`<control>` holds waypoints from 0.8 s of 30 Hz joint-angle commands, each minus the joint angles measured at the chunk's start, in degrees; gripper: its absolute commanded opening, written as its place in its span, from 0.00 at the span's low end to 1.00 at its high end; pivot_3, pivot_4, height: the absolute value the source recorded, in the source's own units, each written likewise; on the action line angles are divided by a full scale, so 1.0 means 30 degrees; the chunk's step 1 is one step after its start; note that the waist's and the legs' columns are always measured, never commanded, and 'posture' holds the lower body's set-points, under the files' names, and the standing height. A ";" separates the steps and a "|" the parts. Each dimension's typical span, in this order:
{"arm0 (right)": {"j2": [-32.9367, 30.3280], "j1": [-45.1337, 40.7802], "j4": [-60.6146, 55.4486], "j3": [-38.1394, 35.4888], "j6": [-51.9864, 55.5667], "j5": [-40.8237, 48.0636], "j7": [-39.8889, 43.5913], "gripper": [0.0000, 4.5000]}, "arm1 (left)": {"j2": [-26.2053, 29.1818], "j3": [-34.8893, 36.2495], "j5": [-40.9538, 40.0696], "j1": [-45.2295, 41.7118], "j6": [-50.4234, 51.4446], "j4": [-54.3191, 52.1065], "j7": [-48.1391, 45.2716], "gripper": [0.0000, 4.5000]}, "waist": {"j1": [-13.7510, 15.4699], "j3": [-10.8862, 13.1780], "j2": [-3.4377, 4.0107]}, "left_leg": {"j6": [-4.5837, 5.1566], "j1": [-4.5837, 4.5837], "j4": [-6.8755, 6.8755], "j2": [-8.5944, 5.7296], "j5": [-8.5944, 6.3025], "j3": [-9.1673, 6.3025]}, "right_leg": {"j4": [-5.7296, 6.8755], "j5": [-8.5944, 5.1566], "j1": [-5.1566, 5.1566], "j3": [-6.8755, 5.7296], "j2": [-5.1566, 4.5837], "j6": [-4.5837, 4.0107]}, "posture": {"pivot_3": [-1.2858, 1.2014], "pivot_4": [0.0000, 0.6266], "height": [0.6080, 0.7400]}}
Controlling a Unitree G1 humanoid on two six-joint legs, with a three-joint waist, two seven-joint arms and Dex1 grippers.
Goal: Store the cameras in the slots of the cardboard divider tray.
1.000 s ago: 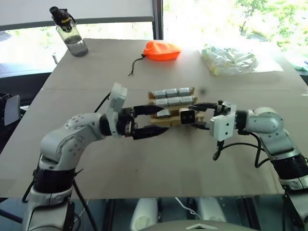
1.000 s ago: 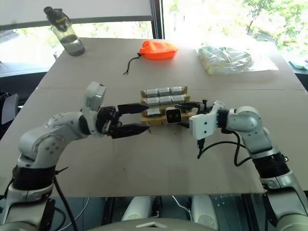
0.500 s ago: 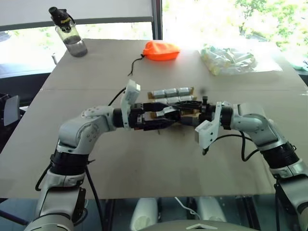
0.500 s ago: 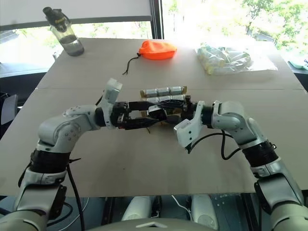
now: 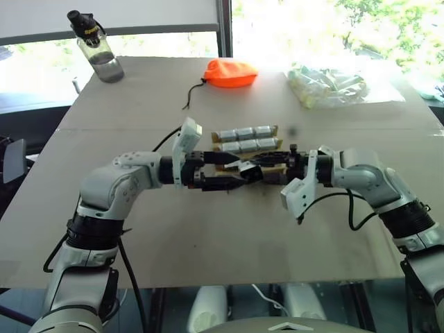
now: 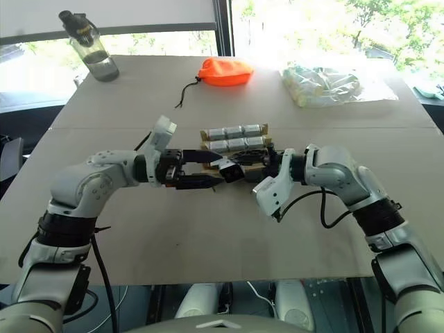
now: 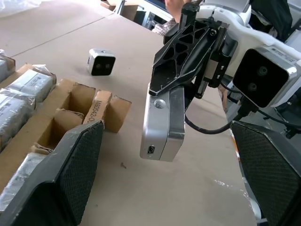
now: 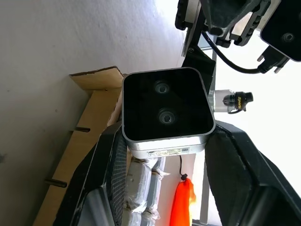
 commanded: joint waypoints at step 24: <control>-0.0278 0.0237 -0.1360 0.0403 0.1885 0.2172 0.1257 0.98 | 0.0083 -0.0475 0.0874 -0.1039 -0.0451 0.0309 -0.1196 0.16 | -0.0145 0.0001 -0.0002 | 0.0000 -0.0002 0.0000 0.0008 0.0000 -0.0005 | 0.0001 0.0000 0.0000 0.0000 -0.0005 0.0000 | 0.52 0.24 1.00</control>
